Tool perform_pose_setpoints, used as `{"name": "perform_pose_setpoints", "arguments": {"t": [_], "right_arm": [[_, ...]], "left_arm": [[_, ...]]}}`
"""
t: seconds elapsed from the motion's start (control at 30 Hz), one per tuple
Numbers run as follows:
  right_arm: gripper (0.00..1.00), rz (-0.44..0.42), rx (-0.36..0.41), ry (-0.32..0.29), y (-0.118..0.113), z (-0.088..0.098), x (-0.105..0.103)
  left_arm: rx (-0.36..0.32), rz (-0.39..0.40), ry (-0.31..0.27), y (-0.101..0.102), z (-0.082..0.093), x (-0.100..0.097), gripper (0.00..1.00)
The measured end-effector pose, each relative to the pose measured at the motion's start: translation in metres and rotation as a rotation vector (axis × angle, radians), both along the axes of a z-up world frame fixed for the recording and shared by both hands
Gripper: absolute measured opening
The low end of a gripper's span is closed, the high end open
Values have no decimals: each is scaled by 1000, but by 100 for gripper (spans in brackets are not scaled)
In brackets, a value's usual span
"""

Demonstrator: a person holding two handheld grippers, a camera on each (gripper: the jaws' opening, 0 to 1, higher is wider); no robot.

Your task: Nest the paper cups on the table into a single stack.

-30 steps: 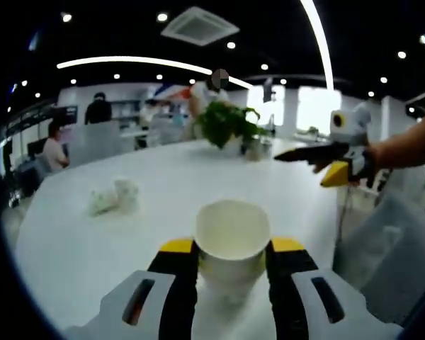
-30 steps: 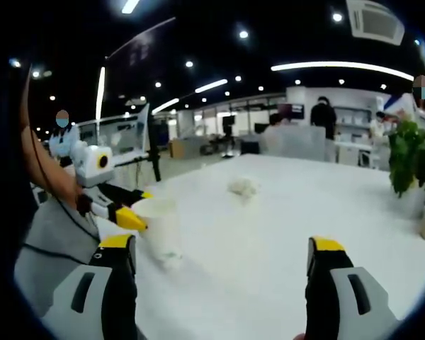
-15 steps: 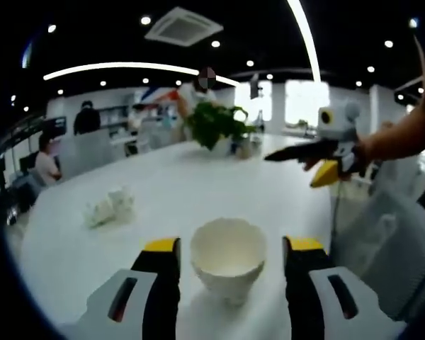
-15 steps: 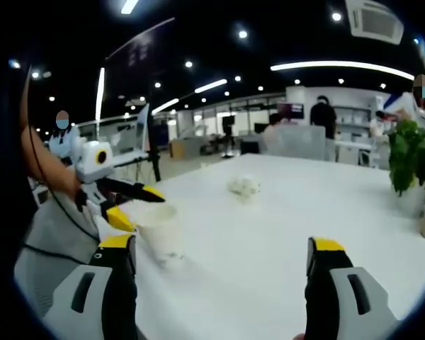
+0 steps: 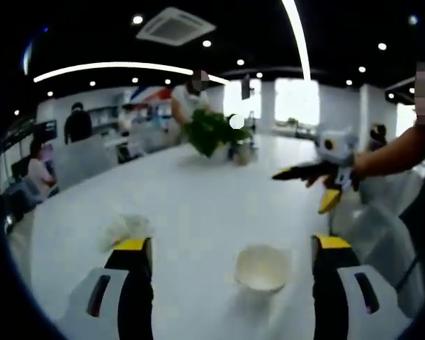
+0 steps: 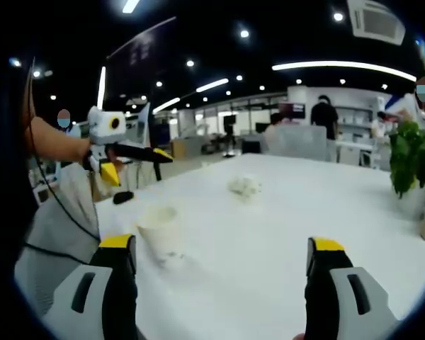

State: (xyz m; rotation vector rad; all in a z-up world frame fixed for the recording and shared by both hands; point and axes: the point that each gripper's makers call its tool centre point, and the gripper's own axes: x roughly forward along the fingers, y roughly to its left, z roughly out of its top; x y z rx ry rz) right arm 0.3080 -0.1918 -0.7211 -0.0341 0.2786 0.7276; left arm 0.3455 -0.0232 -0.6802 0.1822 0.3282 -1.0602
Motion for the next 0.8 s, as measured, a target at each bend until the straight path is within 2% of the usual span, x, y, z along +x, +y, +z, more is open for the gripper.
{"name": "perform_pose_setpoints", "arguments": {"t": [0.13, 0.33, 0.43, 0.8], "right_arm": [[98, -3, 3, 0, -1, 0, 1], [98, -5, 6, 7, -2, -4, 1], [98, -5, 7, 12, -3, -7, 1], [98, -16, 18, 28, -5, -12, 6]], "left_arm": [[55, 31, -34, 11, 0, 17, 91], [185, 67, -60, 30, -20, 44, 89], [188, 60, -51, 31, -23, 53, 89], [299, 37, -84, 36, -28, 116, 90]]}}
